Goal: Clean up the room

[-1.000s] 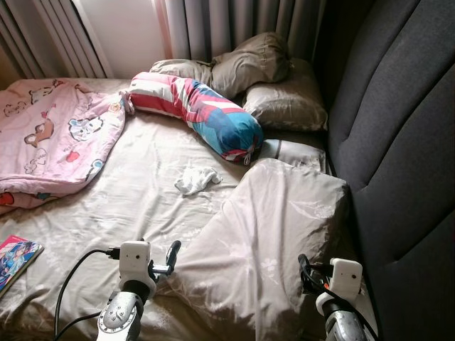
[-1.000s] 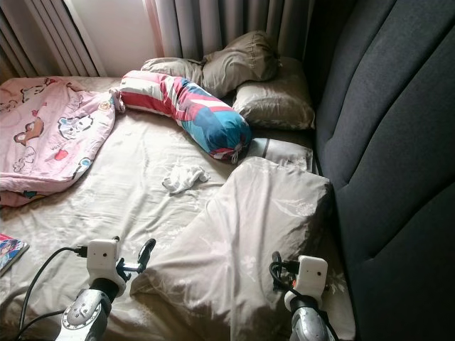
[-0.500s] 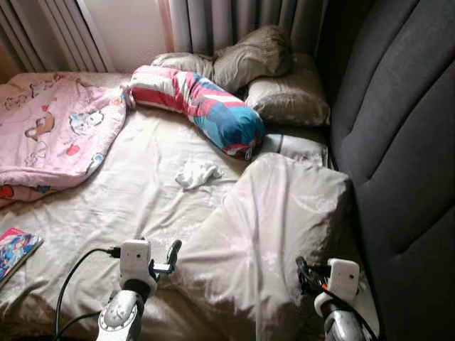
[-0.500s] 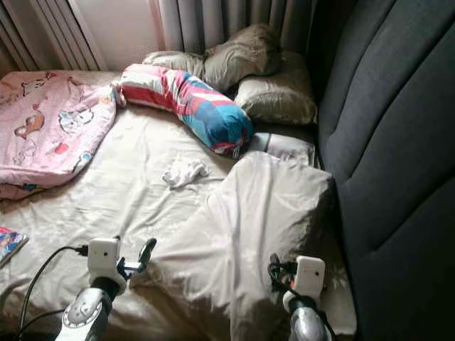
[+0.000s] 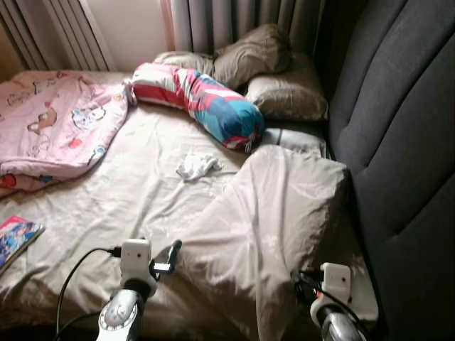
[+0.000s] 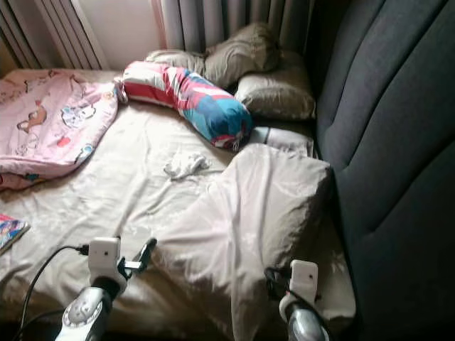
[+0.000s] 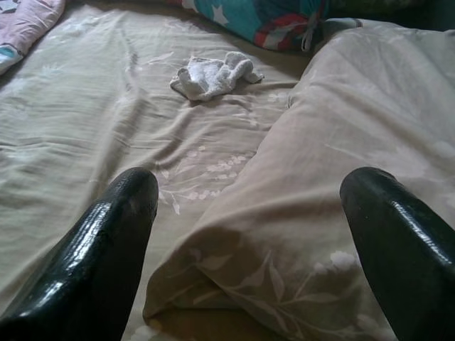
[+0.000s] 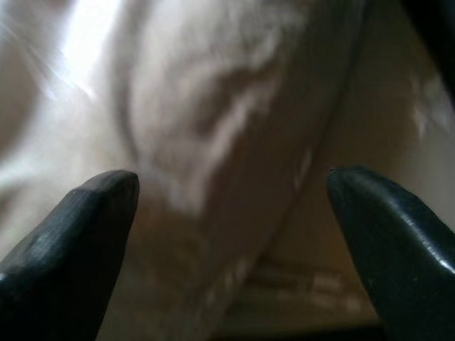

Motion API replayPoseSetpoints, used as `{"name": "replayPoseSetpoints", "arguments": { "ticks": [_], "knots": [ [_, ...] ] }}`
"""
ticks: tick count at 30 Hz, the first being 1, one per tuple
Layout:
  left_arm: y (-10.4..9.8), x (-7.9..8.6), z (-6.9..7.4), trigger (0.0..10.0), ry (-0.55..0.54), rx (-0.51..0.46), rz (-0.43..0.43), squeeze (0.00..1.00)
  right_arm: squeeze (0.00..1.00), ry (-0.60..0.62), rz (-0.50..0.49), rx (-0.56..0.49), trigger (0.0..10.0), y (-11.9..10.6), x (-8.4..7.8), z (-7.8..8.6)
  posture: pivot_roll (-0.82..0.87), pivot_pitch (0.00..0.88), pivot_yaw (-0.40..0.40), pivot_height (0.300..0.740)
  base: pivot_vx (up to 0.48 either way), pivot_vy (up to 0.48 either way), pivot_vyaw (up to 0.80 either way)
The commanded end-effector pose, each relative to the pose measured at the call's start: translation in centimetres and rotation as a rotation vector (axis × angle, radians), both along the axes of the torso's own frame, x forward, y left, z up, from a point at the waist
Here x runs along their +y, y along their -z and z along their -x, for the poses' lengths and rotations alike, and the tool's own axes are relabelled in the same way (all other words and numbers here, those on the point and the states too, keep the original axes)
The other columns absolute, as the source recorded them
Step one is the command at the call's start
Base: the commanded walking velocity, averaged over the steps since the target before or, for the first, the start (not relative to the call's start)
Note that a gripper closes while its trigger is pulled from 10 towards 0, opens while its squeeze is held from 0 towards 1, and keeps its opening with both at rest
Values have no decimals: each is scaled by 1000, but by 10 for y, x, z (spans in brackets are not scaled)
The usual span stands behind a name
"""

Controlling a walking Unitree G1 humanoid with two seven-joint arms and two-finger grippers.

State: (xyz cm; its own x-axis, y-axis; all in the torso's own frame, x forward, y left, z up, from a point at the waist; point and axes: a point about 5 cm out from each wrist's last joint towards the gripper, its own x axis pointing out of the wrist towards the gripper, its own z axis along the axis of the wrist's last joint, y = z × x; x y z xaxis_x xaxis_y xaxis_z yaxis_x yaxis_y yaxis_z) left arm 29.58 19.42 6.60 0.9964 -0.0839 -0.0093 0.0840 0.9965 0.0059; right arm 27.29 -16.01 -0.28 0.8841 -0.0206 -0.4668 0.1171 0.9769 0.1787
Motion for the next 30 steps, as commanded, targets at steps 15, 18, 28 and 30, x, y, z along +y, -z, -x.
{"name": "replayPoseSetpoints", "arguments": {
  "ticks": [15,18,28,30],
  "knots": [
    [1,3,-2,10000,22,27,-23,0,0,67,-371,19,10000,-23,21,-36,-39,175,33,653,0,0,0],
    [1,3,-3,10000,29,27,-28,0,0,74,-401,34,10000,-21,21,-36,-35,173,36,653,0,0,0],
    [-1,9,-3,10000,26,26,-44,0,0,148,-366,37,10000,-28,9,-48,-22,188,51,653,0,0,0],
    [-1,9,-3,10000,26,26,-45,0,0,150,-360,39,10000,-27,9,-48,-22,188,51,653,0,0,0]
  ]
}}
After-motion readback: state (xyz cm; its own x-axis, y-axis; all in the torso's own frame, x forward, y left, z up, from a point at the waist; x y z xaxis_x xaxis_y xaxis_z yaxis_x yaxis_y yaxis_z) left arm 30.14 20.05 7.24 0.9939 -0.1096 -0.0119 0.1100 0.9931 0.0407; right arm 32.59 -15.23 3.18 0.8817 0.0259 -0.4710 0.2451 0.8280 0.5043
